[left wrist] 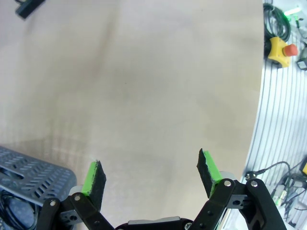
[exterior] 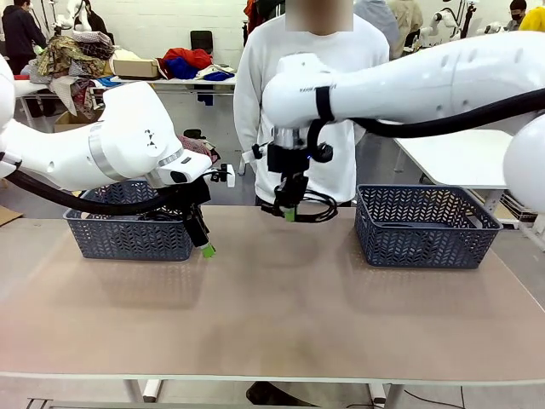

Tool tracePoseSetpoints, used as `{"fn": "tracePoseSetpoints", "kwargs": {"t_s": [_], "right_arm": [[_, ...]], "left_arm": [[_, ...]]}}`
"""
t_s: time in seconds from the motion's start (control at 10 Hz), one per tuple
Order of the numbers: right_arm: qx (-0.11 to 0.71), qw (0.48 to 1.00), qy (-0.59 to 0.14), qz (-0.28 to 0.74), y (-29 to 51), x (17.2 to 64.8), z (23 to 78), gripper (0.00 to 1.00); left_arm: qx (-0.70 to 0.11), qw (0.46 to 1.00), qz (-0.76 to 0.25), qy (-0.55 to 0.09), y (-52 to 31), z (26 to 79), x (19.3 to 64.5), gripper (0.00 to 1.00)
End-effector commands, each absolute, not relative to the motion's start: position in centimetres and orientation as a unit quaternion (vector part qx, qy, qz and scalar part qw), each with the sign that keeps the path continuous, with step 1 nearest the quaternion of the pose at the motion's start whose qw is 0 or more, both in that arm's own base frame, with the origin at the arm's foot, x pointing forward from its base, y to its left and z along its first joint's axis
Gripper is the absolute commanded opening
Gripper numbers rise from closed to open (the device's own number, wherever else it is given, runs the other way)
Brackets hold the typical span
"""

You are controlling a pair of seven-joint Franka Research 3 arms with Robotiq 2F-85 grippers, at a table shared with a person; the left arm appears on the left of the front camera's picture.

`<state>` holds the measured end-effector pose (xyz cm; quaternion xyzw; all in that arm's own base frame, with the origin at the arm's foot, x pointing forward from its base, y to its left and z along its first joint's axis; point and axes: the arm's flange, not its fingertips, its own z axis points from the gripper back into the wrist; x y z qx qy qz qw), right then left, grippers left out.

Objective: Organize the cables according to human instructions.
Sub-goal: Pick up a bundle of cables and place it in the basket indicated by the human.

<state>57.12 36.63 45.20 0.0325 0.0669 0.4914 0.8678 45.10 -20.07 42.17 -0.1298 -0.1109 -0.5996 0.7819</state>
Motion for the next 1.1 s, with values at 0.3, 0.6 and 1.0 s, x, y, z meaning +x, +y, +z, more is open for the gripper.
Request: {"fn": "tracePoseSetpoints", "kwargs": {"t_s": [0.3, 0.6, 1.0], "right_arm": [[0.03, 0.802, 0.076, 0.592, 28.2, 54.8, 51.3, 0.0], [0.036, 0.798, 0.054, 0.6, 23.1, 53.6, 53.0, 0.0], [0.024, 0.807, 0.066, 0.587, 22.3, 54.8, 54.0, 0.0]], "left_arm": [[-0.13, 0.783, -0.598, -0.112, -20.0, 42.2, 45.1, 1.0], [-0.13, 0.783, -0.598, -0.112, -20.0, 42.2, 45.1, 1.0], [-0.13, 0.783, -0.598, -0.112, -20.0, 42.2, 45.1, 1.0]]}}
